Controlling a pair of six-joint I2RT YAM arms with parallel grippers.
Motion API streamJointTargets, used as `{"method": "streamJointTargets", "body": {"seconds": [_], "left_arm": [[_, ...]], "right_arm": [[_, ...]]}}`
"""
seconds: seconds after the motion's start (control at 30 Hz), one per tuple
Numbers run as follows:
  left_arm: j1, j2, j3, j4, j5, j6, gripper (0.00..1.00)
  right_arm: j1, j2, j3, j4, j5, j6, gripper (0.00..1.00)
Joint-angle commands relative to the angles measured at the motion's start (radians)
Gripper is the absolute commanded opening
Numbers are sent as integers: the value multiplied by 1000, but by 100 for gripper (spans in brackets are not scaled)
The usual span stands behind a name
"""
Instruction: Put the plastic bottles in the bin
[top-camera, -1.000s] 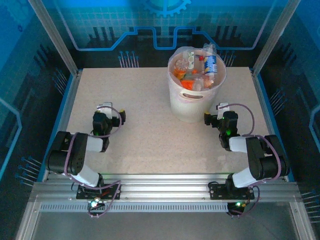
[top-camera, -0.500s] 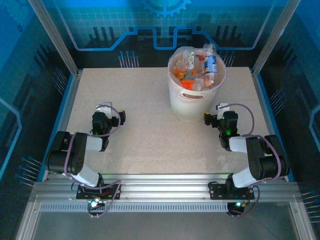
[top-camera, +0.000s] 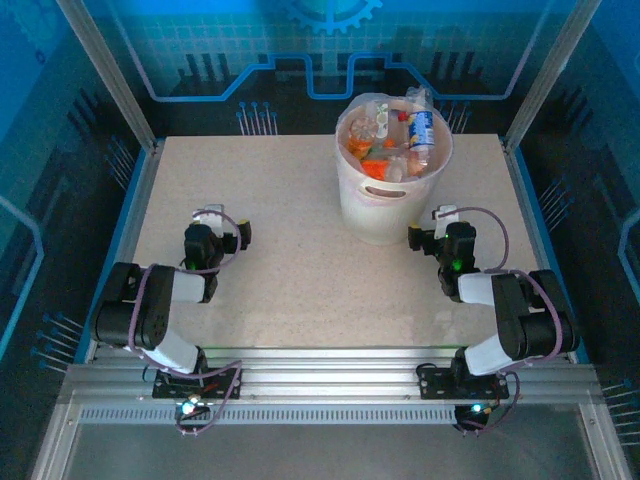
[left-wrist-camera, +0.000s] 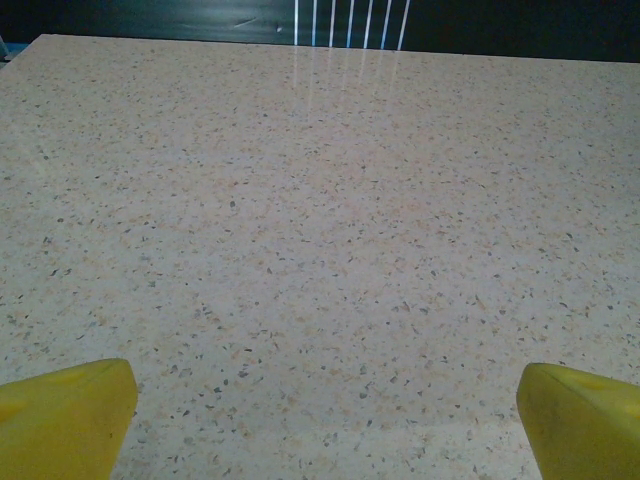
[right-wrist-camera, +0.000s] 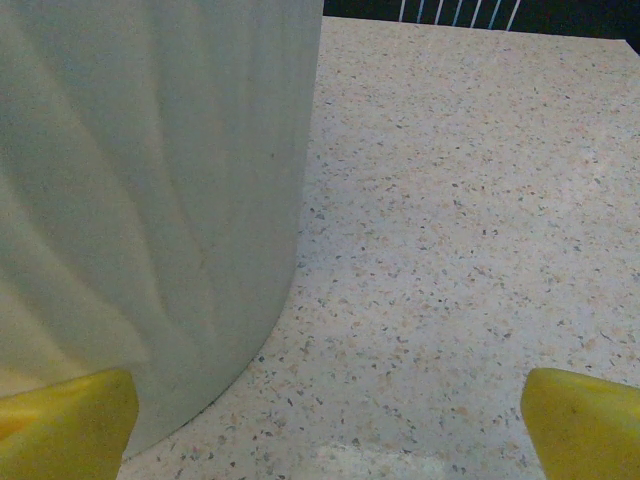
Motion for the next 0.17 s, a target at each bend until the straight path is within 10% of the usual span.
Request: {"method": "streamJointTargets", "body": {"seconds": [0.0,0.13], "left_arm": [[2,-8,7,-3,25,0,99],[1,-7,7,-3,26,-1,99]], "right_arm": [[-5,9,9,46,-5,-7,100],[-5,9,10,46,-5,-7,100]]}}
